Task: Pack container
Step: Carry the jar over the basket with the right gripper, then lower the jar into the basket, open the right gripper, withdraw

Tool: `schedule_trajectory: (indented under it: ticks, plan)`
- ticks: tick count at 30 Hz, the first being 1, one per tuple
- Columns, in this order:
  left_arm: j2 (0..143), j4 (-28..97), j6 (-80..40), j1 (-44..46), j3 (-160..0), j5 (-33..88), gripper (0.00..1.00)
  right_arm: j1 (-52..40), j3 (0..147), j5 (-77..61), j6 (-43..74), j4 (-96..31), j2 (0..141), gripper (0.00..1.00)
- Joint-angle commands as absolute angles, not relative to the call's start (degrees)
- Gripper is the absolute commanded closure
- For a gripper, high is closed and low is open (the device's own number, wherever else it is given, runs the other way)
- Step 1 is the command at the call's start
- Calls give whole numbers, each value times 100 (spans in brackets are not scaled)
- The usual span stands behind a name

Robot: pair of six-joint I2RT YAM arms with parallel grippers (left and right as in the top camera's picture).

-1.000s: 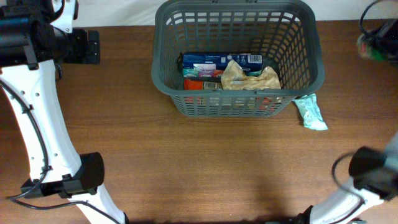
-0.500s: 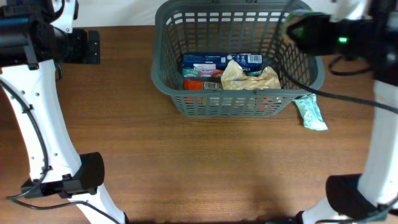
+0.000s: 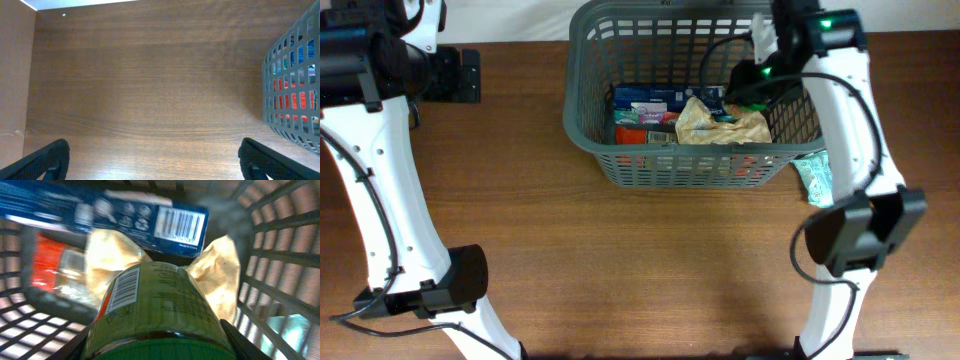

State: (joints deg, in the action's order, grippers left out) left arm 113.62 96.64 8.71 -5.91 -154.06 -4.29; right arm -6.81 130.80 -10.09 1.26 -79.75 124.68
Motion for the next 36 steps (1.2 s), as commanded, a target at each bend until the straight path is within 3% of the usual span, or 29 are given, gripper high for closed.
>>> schedule_trajectory:
  ticks: [1, 3, 7, 13, 16, 19, 29, 36]
  plan:
    - [11356, 9666, 799, -607, -15377, -375, 1, -711, 13102, -965, 119, -7985, 12707, 92]
    - [11356, 9666, 799, -607, -15377, -375, 1, -711, 13102, -974, 222, -8034, 12875, 91]
    - [11356, 9666, 799, -607, -15377, -375, 1, -753, 13058, -1000, 235, -8217, 13082, 79]
    - [11356, 9666, 799, -607, -15377, -375, 1, -819, 13096, -982, 237, -8180, 12993, 38]
    - [11356, 9666, 799, -607, -15377, -375, 1, -819, 13207, -980, 237, -8204, 12770, 34]
    - [11356, 9666, 799, -607, -15377, -375, 1, -819, 13465, -978, 237, -8211, 12416, 20]
    - [11356, 9666, 799, -607, -15377, -375, 1, -668, 14341, 447, 543, -8110, 10967, 6]
    - [11356, 9666, 799, -607, -15377, -375, 1, 692, 14348, 602, 1273, -8018, 10645, 1]
